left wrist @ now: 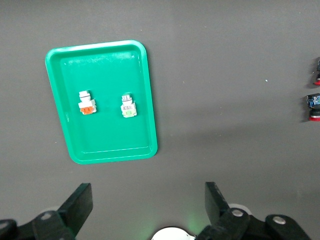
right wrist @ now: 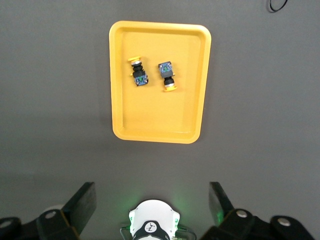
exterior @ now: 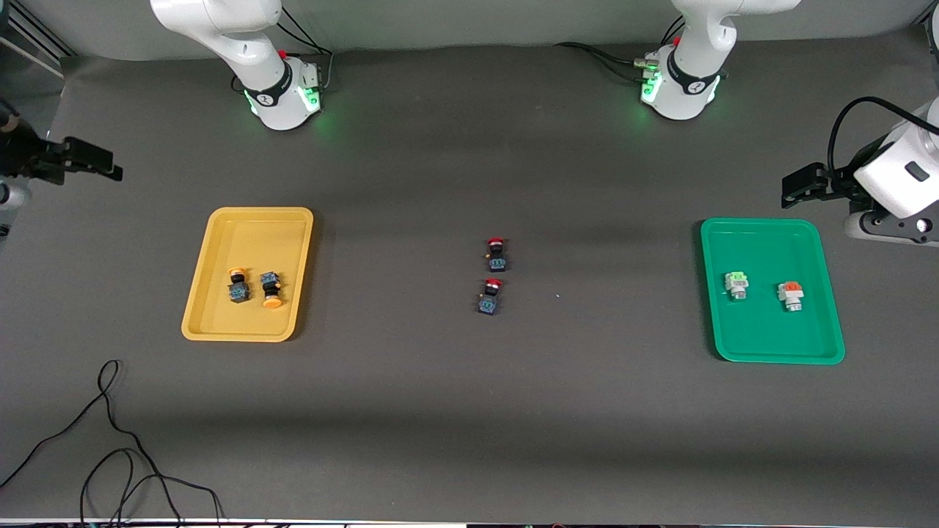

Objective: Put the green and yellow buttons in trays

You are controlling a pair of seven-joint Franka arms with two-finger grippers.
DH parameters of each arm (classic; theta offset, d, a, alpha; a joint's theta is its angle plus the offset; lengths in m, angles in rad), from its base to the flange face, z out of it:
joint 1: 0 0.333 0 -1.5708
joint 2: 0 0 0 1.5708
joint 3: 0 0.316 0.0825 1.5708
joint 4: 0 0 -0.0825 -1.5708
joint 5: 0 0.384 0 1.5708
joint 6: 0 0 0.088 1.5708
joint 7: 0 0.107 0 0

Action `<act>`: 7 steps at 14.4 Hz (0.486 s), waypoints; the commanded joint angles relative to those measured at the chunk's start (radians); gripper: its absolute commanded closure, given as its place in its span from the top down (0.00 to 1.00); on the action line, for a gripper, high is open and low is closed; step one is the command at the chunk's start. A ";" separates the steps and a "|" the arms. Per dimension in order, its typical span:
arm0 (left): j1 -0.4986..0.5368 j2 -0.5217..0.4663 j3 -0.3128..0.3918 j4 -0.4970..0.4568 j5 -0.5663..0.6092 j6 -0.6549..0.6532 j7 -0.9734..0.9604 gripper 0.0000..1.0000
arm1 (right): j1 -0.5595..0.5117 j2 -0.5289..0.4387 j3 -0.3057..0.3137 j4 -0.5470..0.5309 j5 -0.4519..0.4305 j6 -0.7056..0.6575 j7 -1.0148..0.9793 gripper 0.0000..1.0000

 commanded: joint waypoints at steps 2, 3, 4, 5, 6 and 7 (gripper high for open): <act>-0.005 -0.002 0.001 0.008 0.013 -0.003 0.008 1.00 | -0.011 0.009 0.016 0.021 -0.025 0.024 0.024 1.00; -0.005 -0.002 0.001 0.008 0.012 -0.003 0.007 1.00 | -0.010 0.020 0.016 0.050 -0.025 0.019 0.024 1.00; -0.005 0.000 0.001 0.008 0.013 -0.001 0.007 1.00 | -0.007 0.032 0.016 0.070 -0.027 0.017 0.025 1.00; -0.005 -0.002 0.001 0.008 0.012 -0.003 0.007 1.00 | -0.005 0.035 0.015 0.072 -0.027 0.017 0.025 1.00; -0.005 -0.002 0.001 0.008 0.013 -0.003 0.007 1.00 | -0.005 0.035 0.015 0.072 -0.027 0.016 0.025 1.00; -0.005 -0.002 0.001 0.008 0.012 -0.001 0.005 1.00 | -0.005 0.037 0.015 0.075 -0.027 0.016 0.025 1.00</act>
